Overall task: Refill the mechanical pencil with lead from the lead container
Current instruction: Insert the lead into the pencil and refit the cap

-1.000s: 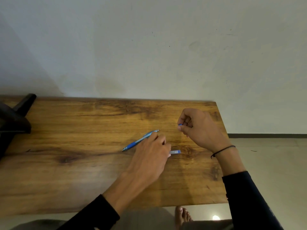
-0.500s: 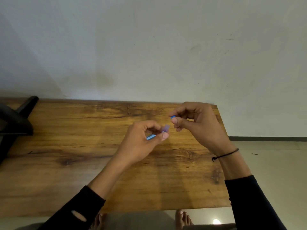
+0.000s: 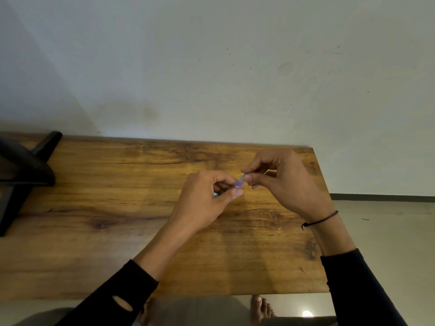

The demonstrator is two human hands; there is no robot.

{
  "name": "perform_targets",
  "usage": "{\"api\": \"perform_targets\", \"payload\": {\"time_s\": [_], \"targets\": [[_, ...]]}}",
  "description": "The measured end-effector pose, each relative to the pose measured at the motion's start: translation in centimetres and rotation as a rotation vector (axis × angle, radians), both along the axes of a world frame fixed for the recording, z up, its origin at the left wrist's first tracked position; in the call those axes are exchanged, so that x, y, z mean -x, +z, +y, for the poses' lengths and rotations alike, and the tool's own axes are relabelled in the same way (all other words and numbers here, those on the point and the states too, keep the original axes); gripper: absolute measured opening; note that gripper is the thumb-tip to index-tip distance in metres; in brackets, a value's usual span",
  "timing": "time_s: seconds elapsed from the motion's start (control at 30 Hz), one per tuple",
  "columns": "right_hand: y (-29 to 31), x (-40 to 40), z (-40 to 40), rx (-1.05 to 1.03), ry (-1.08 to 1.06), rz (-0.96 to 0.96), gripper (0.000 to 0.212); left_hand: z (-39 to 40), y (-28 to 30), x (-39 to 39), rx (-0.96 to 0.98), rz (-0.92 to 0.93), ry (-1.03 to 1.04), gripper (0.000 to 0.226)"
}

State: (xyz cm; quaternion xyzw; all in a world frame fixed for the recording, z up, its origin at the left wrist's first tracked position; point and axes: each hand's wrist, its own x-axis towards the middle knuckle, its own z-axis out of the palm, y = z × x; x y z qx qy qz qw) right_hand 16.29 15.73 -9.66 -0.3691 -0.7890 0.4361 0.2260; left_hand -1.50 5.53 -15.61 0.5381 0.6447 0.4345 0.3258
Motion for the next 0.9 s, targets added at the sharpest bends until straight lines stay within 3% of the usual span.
{"api": "perform_targets", "payload": {"time_s": [0.37, 0.9], "targets": [[-0.2, 0.2, -0.2, 0.043, 0.013, -0.002, 0.007, -0.3, 0.9, 0.0, 0.057, 0.102, -0.029, 0.006], [-2.6, 3.7, -2.8, 0.248, -0.348, 0.349, 0.014, -0.1, 1.6, 0.7, 0.155, -0.227, 0.027, 0.008]]}}
